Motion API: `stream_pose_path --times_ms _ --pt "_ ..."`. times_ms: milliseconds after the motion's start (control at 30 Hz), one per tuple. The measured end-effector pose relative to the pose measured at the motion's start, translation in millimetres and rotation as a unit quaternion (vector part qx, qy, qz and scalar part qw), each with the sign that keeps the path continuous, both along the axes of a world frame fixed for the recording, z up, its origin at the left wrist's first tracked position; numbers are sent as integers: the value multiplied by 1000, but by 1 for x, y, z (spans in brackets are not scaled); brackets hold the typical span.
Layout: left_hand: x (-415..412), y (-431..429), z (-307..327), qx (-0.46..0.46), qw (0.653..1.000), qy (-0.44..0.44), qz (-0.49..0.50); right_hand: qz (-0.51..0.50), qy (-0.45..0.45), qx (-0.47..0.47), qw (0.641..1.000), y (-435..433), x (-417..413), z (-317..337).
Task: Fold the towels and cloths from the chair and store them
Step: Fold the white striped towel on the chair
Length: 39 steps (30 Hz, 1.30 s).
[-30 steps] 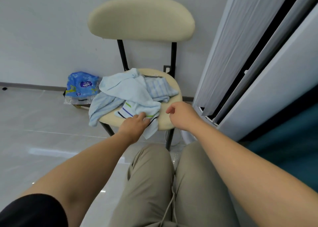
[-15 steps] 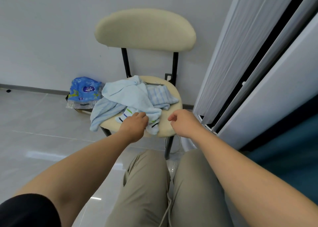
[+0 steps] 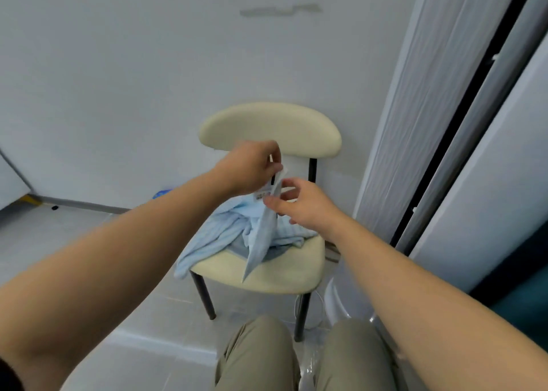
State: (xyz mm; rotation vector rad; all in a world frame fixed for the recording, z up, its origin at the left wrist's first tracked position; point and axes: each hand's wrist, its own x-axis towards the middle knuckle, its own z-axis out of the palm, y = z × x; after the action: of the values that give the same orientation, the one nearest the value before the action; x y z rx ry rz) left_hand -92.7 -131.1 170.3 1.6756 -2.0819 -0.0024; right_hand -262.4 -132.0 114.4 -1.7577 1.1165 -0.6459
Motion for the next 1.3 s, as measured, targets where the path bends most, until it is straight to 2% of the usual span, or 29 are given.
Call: stream_pose_path --times_ms 133,300,433,533,600,700,767,867,1033,1167,1300 --pt "5 -5 40 -4 1000 -24 2 -21 -38 -50 998 4 6 31" --pt "6 -3 66 11 1000 8 -12 -112 -48 -81 989 -10 6 61" --pt "12 -5 60 38 997 -67 30 -125 -36 -114 985 -18 1 91" --pt "19 -9 42 58 993 -62 77 -144 -32 -163 976 -24 -5 107" --pt "24 -10 33 62 992 21 105 -169 -44 -188 966 -28 -10 114" --pt "28 -7 29 76 959 241 131 -209 -86 -211 951 -31 -15 125" --pt "28 -8 33 43 942 303 134 -213 -104 -211 948 -31 -14 131" --pt "25 -12 49 -26 946 293 138 -172 -95 -172 965 -32 -8 134" --pt "10 -5 86 -105 954 271 73 -53 -28 -127 990 -23 -5 121" --pt "-4 5 102 -99 960 263 6 33 4 -67 997 -12 -5 109" --pt "-4 4 98 -84 972 221 0 -30 -75 -60 995 -14 -1 110"
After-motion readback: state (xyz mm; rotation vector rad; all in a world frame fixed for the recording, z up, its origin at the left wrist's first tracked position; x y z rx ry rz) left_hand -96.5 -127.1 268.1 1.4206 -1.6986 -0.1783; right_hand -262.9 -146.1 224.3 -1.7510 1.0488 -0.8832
